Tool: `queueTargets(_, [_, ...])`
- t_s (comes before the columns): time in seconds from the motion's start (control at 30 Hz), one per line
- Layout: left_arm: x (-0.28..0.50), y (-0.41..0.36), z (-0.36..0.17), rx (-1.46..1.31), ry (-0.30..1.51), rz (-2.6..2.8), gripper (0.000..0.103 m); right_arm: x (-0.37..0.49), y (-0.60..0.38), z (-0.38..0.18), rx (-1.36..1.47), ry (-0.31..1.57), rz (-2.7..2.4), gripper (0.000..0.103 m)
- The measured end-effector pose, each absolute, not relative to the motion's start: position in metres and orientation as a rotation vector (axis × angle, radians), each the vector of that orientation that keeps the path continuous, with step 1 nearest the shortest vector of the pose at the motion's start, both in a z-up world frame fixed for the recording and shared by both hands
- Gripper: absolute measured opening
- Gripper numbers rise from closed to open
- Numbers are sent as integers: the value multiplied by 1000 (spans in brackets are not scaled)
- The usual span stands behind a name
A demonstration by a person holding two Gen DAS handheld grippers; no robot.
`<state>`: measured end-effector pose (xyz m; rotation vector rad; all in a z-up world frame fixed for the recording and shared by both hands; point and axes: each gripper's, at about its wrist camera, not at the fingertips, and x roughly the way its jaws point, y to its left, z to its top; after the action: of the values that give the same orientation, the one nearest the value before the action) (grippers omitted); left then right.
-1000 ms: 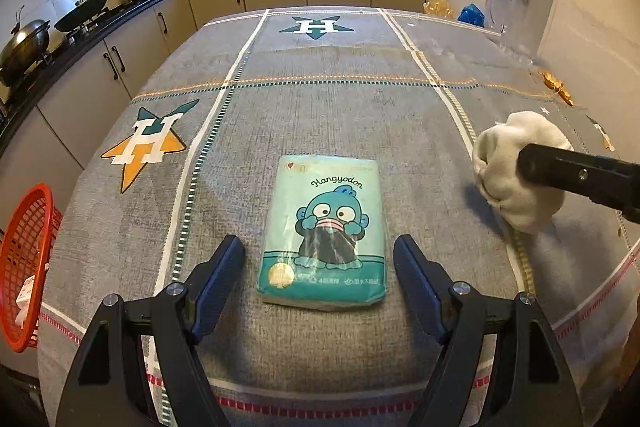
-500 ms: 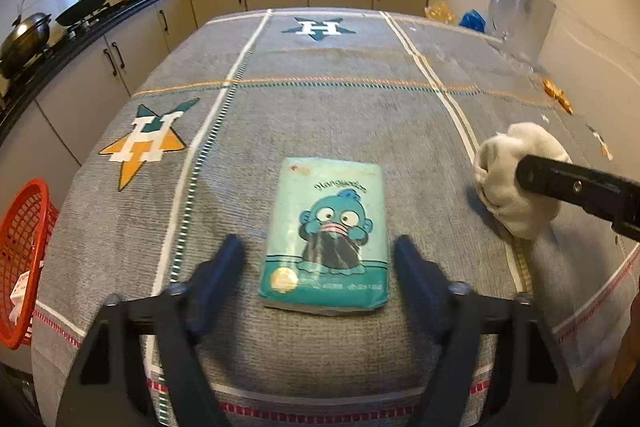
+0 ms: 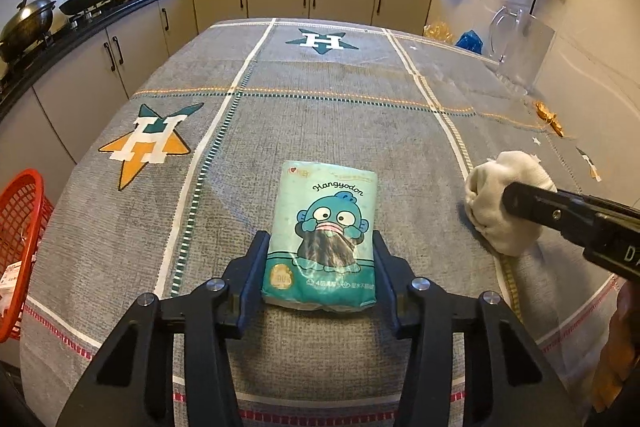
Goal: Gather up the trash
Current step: 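Grasp the white cloth ball with the right tool while the left grasps the teal tissue pack, then carry the cloth ball and tissue pack over the orange basket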
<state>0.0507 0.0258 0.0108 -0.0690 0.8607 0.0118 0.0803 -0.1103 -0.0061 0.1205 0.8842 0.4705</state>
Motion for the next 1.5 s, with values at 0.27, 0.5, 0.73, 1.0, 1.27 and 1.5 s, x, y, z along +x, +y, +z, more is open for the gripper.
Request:
queueTargets(0.27, [44, 21, 19, -38, 808, 27, 47, 80, -110, -7, 113, 870, 468, 32])
queueTargets(0.5, [38, 23, 25, -40, 773, 47, 47, 79, -109, -7, 115, 867, 474, 32])
queueTargets(0.73, [21, 27, 38, -33, 741, 59, 47, 79, -109, -1, 152, 878, 490, 32])
queueTargets(1.0, [-11, 50, 59, -45, 691, 89, 47, 50, -88, 18, 171, 864, 527, 32])
queueTargets(1.27, [-37, 88, 65, -87, 672, 137, 47, 28, -43, 37, 125, 847, 582, 32])
queueTargets(1.5, [-54, 129, 71, -142, 651, 189, 47, 25, 5, 40, 77, 869, 633, 32])
